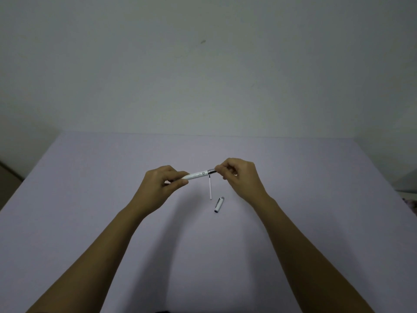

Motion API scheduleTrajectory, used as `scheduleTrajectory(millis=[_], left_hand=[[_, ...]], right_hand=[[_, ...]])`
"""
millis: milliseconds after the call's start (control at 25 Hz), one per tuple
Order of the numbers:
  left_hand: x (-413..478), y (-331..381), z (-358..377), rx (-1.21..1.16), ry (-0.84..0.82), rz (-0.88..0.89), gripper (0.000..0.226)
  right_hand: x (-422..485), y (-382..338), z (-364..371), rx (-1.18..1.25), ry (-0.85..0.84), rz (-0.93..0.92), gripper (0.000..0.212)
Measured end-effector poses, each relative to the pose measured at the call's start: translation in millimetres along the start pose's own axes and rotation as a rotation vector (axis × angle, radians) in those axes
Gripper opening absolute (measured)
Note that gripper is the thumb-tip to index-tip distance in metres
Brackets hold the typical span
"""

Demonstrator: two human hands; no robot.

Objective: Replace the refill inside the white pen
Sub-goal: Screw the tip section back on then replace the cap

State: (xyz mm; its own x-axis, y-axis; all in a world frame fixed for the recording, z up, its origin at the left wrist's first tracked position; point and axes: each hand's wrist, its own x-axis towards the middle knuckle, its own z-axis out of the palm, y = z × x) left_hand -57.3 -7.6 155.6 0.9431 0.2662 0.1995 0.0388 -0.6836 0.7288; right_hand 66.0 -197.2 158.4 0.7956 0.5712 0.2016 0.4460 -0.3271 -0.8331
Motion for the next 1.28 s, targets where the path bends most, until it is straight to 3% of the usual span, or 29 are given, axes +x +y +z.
scheduleTrajectory(millis=[160, 240, 520, 680, 800, 920, 1040, 1160, 1280], left_hand=[[-0.2, 0.3, 2.8, 0.025, 0.011, 0.018, 0.018], [0.0, -0.5, 2.0, 0.038, 0.031, 0.02, 0.017], [-2.9, 2.2, 0.0, 0.021, 0.047, 0.059, 0.019], [-3.5, 0.3, 2.0, 0.035, 0.065, 0.052, 0.02], [-4.0, 0.8, 2.1, 0.048, 0.07, 0.073, 0.02], [-4.2, 2.9, 2.3, 0.059, 0.082, 0.099, 0.02], [-1.3, 2.9, 1.5, 0.073, 0.096, 0.103, 0.02], [-1.7, 3.4, 1.4, 0.062, 0.091, 0.114, 0.02], [-2.9, 4.0, 2.3, 0.068, 0.09, 0.126, 0.02]], right_hand=[[-3.7, -5.4, 3.0, 0.159, 0.021, 0.054, 0.005], [-5.9, -5.9, 0.6, 0.195, -0.007, 0.03, 0.012], [-1.3, -7.2, -4.1, 0.11, -0.016, 0.02, 0.003], [-2.9, -8.1, -7.2, 0.147, -0.064, -0.022, 0.016], [-0.5, -7.9, -9.4, 0.022, -0.066, -0.039, 0.004], [1.8, -7.3, -9.4, -0.053, -0.065, -0.072, 0.013], [-0.7, -12.0, -8.9, 0.033, -0.103, -0.073, 0.02], [-0.7, -9.7, -8.7, -0.022, -0.09, -0.092, 0.005], [-2.0, -7.7, -10.3, -0.016, -0.116, -0.079, 0.009]])
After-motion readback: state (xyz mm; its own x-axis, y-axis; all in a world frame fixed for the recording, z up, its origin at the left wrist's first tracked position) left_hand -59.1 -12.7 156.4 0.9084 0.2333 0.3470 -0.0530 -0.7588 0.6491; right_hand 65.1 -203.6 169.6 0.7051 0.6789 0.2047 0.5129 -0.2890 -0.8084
